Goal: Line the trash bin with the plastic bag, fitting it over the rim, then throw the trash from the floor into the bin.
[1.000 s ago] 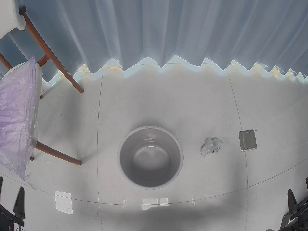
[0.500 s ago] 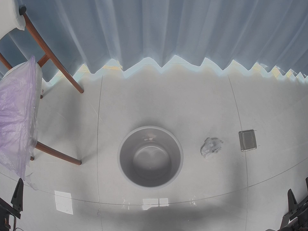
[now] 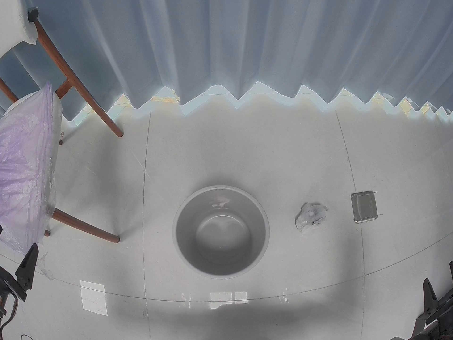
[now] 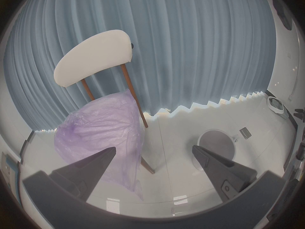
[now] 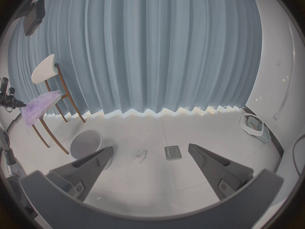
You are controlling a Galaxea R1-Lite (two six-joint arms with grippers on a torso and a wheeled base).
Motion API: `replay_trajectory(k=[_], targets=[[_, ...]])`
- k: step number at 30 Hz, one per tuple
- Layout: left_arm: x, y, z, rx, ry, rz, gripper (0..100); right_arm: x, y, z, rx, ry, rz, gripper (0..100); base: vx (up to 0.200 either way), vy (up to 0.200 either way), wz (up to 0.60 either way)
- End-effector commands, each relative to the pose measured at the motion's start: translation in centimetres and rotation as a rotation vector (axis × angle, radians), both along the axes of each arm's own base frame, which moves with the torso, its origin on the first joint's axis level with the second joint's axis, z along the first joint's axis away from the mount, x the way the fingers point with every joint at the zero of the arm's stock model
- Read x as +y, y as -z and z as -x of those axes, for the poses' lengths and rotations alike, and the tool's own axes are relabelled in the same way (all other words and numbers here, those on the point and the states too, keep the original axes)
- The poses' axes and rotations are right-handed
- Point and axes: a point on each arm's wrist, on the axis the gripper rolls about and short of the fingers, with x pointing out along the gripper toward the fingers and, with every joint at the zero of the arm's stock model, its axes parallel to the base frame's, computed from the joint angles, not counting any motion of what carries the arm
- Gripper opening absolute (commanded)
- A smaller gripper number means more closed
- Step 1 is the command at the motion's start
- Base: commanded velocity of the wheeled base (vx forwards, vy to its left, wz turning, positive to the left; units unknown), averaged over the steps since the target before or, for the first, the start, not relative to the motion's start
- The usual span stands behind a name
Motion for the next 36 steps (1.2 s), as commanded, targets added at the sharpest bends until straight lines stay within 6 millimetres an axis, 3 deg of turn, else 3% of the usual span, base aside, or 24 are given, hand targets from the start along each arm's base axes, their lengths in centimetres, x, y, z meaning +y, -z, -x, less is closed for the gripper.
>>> replay_trajectory(k=[1,7,19,26,36], targets=[[0.0,-0.8,-1.7,0.063,0.003,-0.040,100,0.0,0.5,0.0,0.000,-0.001,0.000,100,0.000,0.000,0.00],[0.1,-1.7,-3.4,0.110,0.011,-0.111,100,0.0,0.5,0.0,0.002,-0.001,0.000,100,0.000,0.000,0.00],[-0.5,-1.6,-6.7,0.237,0.074,-0.133,100,0.0,0.5,0.0,0.000,-0.001,0.000,100,0.000,0.000,0.00],[-1.1,-3.1,-9.9,0.248,0.064,-0.148,100,0.0,0.5,0.0,0.000,-0.001,0.001,100,0.000,0.000,0.00],[-1.6,-5.3,-15.0,0.219,-0.163,-0.188,100,0.0,0.5,0.0,0.000,-0.001,0.000,100,0.000,0.000,0.00]])
